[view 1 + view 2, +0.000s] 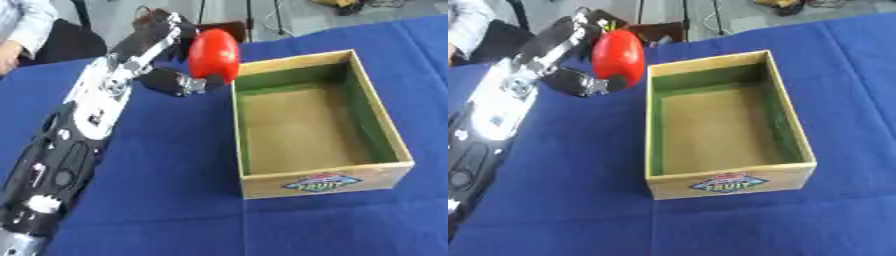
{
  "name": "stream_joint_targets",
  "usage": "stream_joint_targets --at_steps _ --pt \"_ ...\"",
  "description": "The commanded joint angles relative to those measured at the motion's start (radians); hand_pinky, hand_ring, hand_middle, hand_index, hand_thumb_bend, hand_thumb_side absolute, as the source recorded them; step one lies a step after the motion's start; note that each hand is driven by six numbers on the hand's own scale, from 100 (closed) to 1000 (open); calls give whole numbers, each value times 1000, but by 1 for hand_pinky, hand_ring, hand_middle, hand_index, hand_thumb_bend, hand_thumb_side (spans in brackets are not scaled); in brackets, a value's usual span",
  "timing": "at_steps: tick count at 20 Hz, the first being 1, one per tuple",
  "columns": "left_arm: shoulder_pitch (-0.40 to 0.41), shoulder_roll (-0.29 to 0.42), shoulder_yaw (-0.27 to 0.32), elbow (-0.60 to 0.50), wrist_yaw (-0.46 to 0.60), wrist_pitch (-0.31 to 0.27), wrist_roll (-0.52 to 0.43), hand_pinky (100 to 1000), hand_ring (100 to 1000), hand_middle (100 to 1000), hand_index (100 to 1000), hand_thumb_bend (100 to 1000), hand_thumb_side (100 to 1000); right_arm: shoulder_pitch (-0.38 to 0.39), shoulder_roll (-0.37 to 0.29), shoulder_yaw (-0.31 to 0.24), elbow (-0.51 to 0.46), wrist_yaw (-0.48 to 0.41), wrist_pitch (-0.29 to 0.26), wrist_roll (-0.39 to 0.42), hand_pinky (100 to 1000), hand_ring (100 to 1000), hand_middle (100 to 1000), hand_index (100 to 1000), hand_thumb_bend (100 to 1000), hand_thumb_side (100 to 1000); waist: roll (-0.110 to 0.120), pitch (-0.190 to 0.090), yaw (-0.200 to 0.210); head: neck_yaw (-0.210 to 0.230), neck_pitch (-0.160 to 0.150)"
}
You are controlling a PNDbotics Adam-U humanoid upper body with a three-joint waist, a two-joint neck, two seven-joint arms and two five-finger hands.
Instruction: Pick up objects on the table and place them in the box.
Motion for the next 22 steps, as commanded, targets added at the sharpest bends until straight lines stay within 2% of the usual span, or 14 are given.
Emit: stream_joint_targets --at_steps 1,8,16,19,22 --pt "-27 6 -9 2 41 -34 6 203 323 226 402 270 755 -23 -5 2 -20 -3 -7 7 880 897 576 710 100 688 -4 -18 -3 7 -15" --pt "-34 -23 -26 26 77 -109 3 195 331 222 396 312 755 -39 3 8 -20 -8 -14 14 877 895 577 710 100 691 -2 -13 -16 12 -23" --pt "-35 -41 -53 41 47 -197 5 217 350 235 401 352 774 -36 6 8 -20 -11 -13 14 879 896 576 710 100 687 0 -15 -19 12 -24" --pt "-36 -48 -60 45 41 -228 8 235 365 252 395 385 778 -34 7 7 -20 -10 -12 13 880 897 576 709 100 687 1 -15 -20 14 -23" --pt "-35 -55 -68 53 43 -258 3 273 401 321 382 448 773 -33 8 7 -20 -10 -11 13 880 897 575 709 100 684 2 -14 -22 14 -24"
